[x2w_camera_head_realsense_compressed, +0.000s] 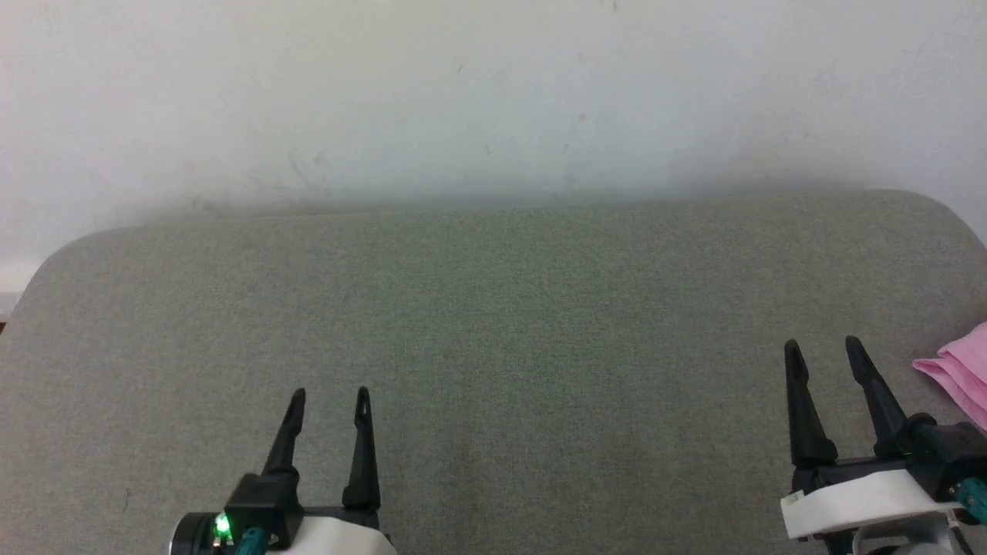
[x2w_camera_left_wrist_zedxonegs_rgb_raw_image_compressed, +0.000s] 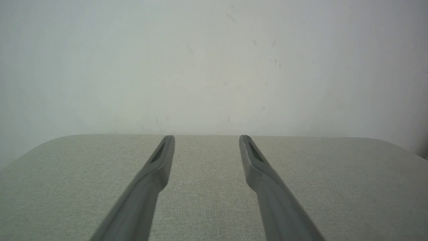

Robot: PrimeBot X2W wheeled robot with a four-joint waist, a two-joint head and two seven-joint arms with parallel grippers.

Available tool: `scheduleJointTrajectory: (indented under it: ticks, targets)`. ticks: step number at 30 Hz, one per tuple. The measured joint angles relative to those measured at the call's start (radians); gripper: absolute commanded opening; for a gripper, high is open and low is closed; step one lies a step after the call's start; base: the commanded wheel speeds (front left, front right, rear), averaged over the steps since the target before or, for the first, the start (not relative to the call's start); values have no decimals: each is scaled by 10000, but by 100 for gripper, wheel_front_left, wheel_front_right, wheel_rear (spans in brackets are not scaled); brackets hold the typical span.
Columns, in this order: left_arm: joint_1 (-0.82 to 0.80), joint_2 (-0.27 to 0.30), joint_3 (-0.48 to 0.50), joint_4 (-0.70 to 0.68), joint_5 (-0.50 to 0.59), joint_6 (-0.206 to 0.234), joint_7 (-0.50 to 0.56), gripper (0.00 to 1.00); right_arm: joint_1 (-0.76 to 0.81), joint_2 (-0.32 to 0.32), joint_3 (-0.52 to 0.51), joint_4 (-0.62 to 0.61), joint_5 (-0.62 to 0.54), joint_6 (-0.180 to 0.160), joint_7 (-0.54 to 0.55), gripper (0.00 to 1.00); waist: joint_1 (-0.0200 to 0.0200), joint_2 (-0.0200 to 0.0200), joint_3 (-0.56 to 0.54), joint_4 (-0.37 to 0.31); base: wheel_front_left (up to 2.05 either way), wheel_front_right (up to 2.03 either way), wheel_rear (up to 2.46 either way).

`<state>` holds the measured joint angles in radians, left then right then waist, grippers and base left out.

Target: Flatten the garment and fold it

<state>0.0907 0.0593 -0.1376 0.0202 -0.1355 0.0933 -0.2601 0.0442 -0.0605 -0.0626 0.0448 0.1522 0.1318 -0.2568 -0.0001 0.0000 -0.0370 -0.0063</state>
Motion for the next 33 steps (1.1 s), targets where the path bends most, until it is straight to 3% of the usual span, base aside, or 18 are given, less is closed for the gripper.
scheduleJointTrajectory:
  ticks: [24,25,33]
  targets:
    - [108,-40,-217,334,399,81,0,100,118,59,113,8,-10,0,-2,100,1,0,133,77,0,0,0]
    - [105,-36,-217,303,403,98,0,0,116,58,115,10,-12,0,6,0,1,0,138,82,0,0,0]
    - [109,-35,-198,309,393,90,65,0,115,50,98,10,-17,0,88,0,1,0,148,82,0,0,0]
